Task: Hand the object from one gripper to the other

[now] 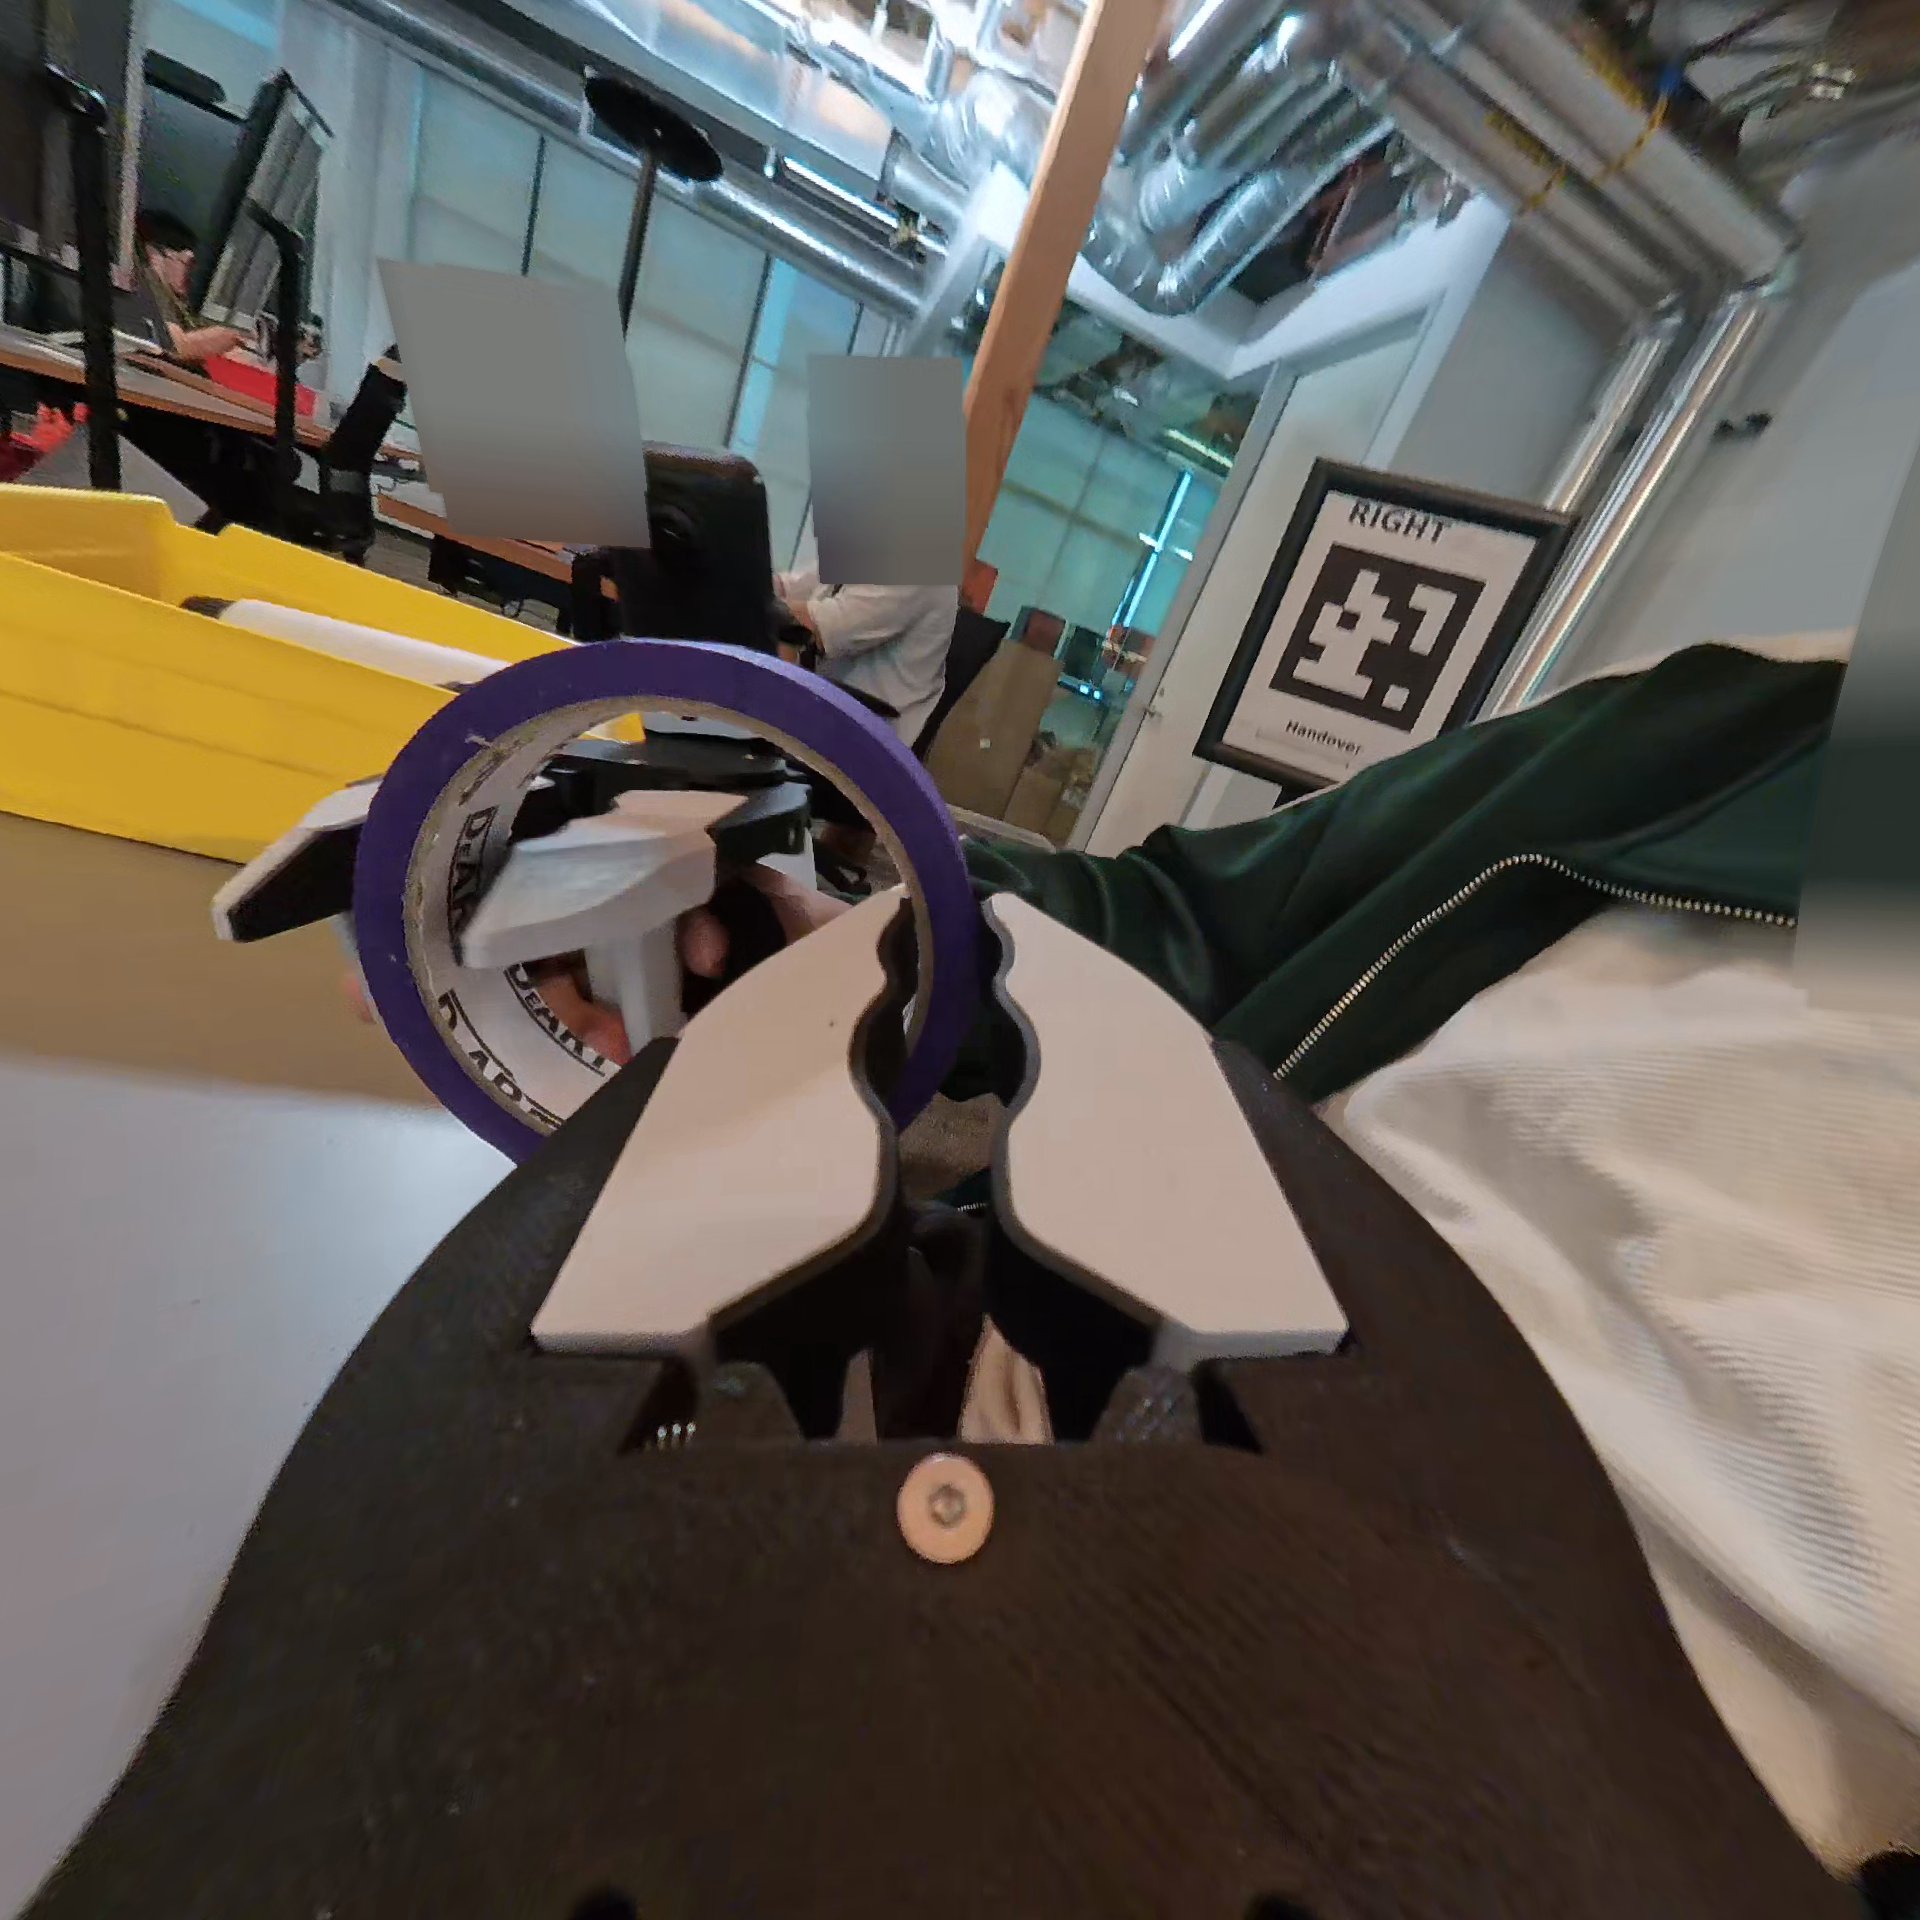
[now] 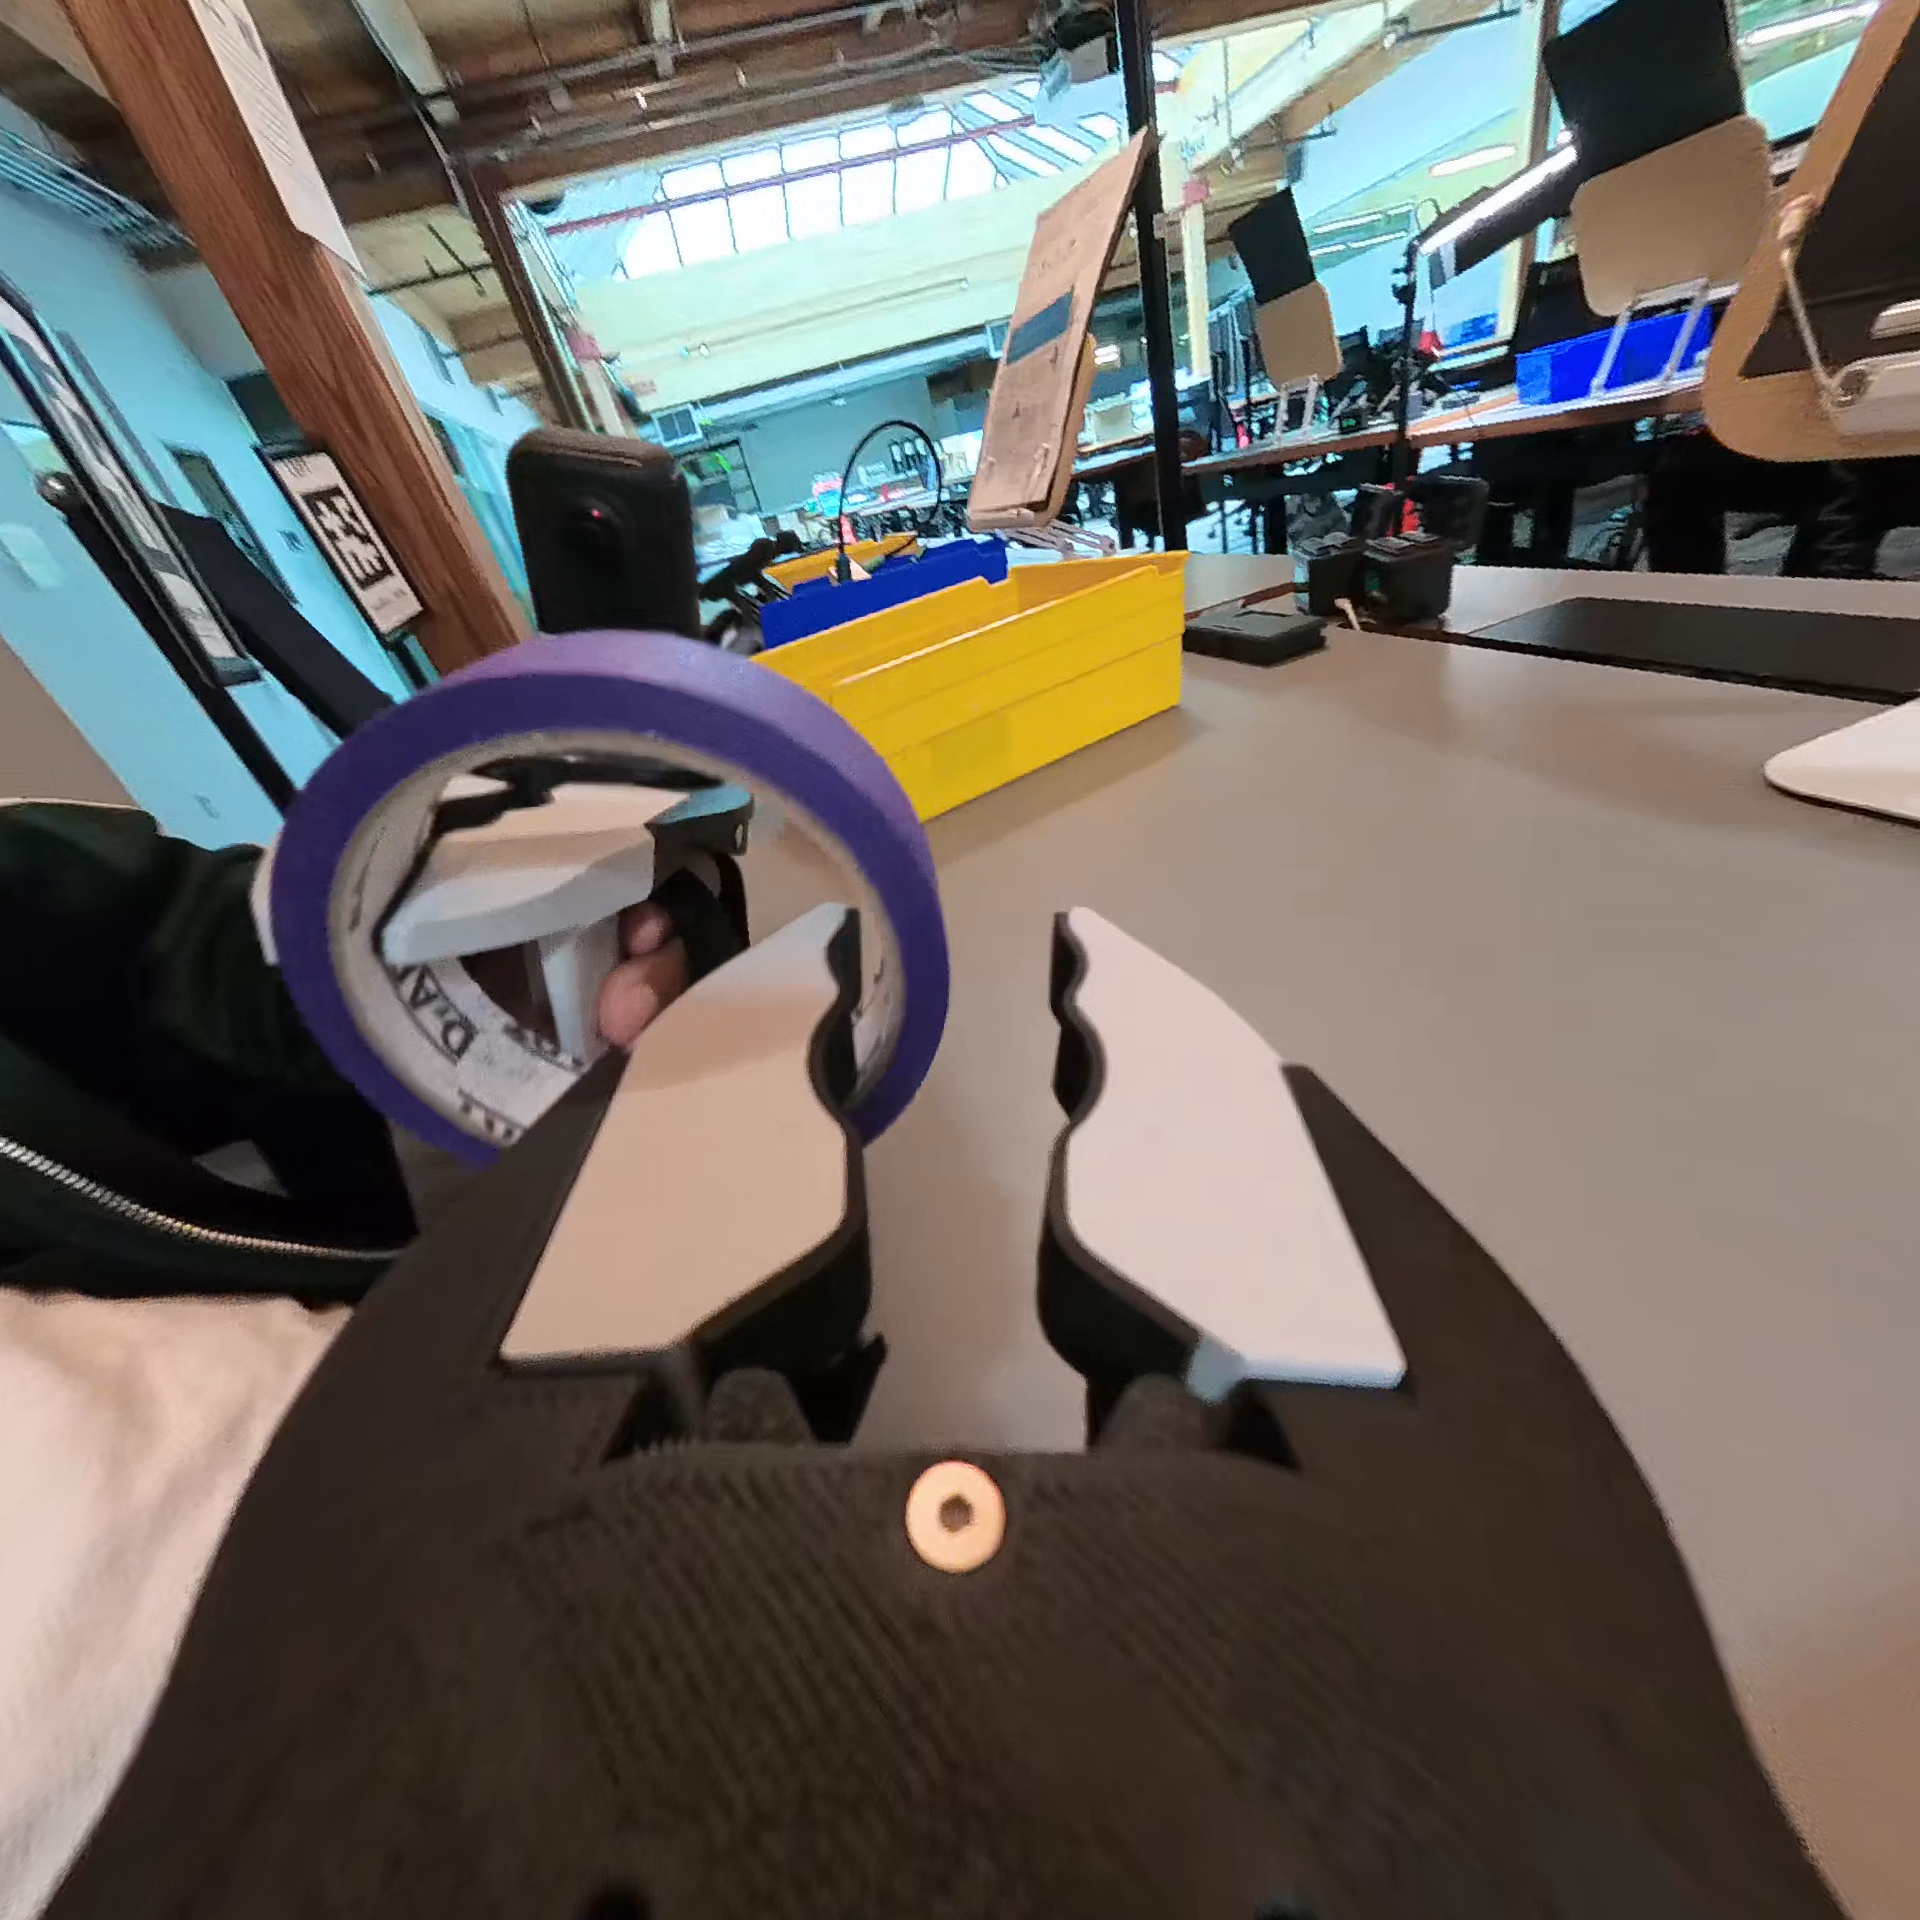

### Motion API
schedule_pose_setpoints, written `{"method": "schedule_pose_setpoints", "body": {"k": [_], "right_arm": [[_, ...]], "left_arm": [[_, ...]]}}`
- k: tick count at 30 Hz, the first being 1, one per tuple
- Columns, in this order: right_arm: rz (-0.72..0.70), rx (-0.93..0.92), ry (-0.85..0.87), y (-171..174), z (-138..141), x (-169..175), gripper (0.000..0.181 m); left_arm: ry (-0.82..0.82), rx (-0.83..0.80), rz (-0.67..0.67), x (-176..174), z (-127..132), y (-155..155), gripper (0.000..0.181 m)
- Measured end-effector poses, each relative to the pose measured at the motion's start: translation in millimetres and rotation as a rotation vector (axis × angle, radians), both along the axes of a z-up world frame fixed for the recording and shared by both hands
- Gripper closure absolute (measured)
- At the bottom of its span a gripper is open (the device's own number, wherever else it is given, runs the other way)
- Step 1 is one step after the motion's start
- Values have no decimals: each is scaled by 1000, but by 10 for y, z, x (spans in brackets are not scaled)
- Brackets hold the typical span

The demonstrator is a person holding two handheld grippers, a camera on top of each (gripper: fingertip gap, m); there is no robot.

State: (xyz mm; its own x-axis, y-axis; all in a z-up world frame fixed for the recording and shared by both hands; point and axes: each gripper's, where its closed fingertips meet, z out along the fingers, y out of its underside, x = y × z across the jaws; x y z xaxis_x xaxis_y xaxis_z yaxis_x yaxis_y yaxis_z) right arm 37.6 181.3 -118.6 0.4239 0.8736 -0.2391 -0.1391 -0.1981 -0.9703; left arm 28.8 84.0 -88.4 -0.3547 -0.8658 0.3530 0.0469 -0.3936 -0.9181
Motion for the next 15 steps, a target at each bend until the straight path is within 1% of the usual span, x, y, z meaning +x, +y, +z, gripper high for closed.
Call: {"method": "schedule_pose_setpoints", "body": {"k": [2,3,9,13,15], "right_arm": [[37,1,13,-48,15,-15,158],[65,4,14,-90,25,-34,169],[32,47,-31,-99,60,-43,170],[-5,31,-33,-74,112,6,170],[-58,53,-26,-58,290,101,170]], "left_arm": [[17,22,4,34,-31,-41,170],[18,31,10,40,-38,-42,171],[-33,29,-1,4,27,-48,168],[-66,-3,4,-15,78,-21,146],[-103,-20,55,-59,139,68,135]]}}
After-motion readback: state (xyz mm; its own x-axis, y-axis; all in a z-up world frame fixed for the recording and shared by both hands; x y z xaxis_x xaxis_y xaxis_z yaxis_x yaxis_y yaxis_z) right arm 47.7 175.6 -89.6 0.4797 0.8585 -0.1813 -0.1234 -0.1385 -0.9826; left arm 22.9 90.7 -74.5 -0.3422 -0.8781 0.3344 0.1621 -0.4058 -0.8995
